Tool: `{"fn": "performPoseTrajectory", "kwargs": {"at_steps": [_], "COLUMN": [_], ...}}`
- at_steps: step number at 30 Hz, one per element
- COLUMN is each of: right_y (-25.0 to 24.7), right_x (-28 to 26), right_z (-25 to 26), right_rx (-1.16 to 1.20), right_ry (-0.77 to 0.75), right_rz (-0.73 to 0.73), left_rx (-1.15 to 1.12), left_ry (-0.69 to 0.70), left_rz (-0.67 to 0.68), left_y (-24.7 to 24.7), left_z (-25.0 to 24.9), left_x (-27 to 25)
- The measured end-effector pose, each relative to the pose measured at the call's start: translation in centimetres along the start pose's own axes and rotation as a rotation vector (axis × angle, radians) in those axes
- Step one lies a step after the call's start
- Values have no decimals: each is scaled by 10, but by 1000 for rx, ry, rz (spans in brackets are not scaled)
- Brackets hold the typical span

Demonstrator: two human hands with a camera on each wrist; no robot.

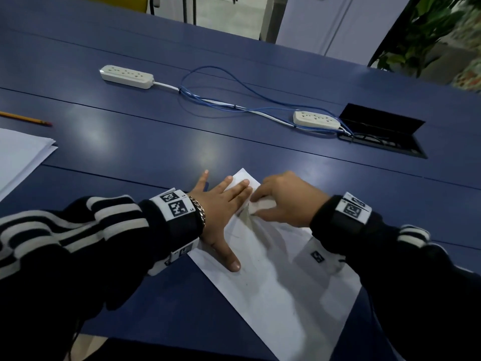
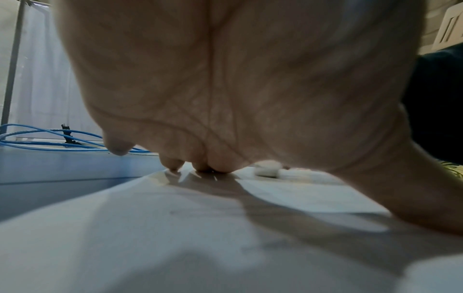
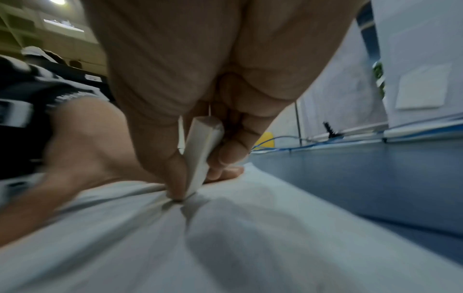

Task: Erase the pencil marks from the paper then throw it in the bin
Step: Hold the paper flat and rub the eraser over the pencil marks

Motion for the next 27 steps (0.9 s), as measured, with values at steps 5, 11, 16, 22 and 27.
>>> {"fn": "performPoseTrajectory", "kwargs": {"at_steps": [5, 11, 16, 22, 27], "right_y": [14, 5, 15, 1, 16], "right_x": [-24, -5, -49, -99, -128], "right_z": [20, 3, 18, 16, 47], "right_rx": [41, 7, -3, 142, 209], "right_ry": [-134, -27, -98, 66, 100], "right_rz": [198, 20, 218, -23, -59], "left_rx": [13, 24, 27, 65, -18], "left_ry": [-6, -2, -2, 18, 144], "left_rz": [12, 13, 17, 0, -133], "left_y": [1, 1, 0, -4, -26], "left_z": [0, 0, -1, -4, -8], "left_x": [0, 0, -1, -2, 7]}}
Point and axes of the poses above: each hand's wrist, its own x-axis towards the middle knuckle, its own y-axis out of the palm, z = x × y, the point moved 3 cm from there along x, towards the middle knuckle, and after that the axes turned 5 degrees about -y, right-handed, at the moved point
